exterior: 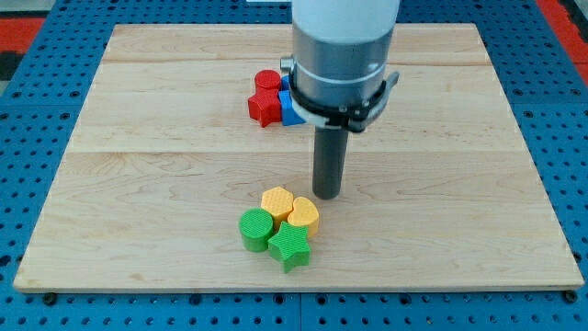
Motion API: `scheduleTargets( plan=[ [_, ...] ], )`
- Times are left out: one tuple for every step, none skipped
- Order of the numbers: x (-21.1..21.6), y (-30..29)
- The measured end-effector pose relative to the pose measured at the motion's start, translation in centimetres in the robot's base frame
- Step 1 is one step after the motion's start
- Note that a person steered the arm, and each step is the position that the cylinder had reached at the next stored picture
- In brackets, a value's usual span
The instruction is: Move the green star right a bit
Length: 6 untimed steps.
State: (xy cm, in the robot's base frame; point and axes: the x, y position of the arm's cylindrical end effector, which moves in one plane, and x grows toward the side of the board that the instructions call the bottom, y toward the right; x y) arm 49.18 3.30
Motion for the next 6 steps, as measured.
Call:
scheduleTargets(
  plan=[
    [-1.6,-3.3],
    [-1.7,-9.6],
    [-1.2,-15.5],
    [3.2,-16.3],
    [8.5,-14.4],
    [10.9,-9.8]
  ],
)
